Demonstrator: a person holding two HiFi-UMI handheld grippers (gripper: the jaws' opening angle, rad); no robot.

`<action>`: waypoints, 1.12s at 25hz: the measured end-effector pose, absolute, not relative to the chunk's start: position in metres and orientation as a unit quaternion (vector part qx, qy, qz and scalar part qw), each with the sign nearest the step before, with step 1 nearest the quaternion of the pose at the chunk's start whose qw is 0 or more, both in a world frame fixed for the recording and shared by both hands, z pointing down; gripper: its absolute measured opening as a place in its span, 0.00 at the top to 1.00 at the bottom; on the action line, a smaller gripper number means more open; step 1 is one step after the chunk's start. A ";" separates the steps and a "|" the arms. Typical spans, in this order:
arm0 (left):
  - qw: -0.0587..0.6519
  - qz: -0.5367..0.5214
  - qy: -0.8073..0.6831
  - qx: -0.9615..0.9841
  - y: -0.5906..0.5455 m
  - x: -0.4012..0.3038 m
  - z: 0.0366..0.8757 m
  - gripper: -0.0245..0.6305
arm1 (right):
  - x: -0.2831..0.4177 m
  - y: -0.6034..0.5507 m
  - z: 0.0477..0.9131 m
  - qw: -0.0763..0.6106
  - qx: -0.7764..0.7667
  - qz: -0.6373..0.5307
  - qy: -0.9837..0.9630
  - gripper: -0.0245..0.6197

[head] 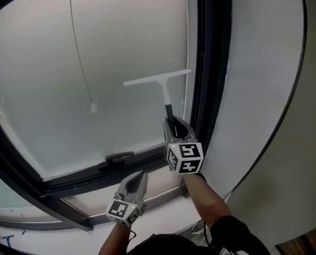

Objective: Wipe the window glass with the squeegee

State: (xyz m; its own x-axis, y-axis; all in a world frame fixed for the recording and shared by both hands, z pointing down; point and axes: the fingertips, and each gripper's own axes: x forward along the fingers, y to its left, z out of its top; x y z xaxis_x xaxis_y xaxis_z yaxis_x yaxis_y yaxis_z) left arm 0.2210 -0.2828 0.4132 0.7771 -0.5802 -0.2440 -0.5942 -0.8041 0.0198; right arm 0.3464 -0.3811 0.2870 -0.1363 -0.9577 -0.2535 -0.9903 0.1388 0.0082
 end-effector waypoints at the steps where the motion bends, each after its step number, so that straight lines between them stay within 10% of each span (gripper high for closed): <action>1: 0.029 0.119 0.312 -0.942 -0.282 0.221 0.413 0.96 | 0.346 -0.381 0.289 0.092 -0.651 0.085 0.749 0.81; 28: 0.001 0.101 0.316 -0.943 -0.284 0.220 0.442 0.96 | 0.343 -0.380 0.356 0.054 -0.661 0.046 0.747 0.81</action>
State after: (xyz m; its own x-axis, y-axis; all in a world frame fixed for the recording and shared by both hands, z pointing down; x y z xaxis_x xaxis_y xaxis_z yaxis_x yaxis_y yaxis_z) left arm 0.2198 -0.2843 0.4421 0.7800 -0.5956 -0.1920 -0.5961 -0.8005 0.0621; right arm 0.3431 -0.3796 0.3565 -0.1210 -0.9825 -0.1415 -0.9925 0.1224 -0.0013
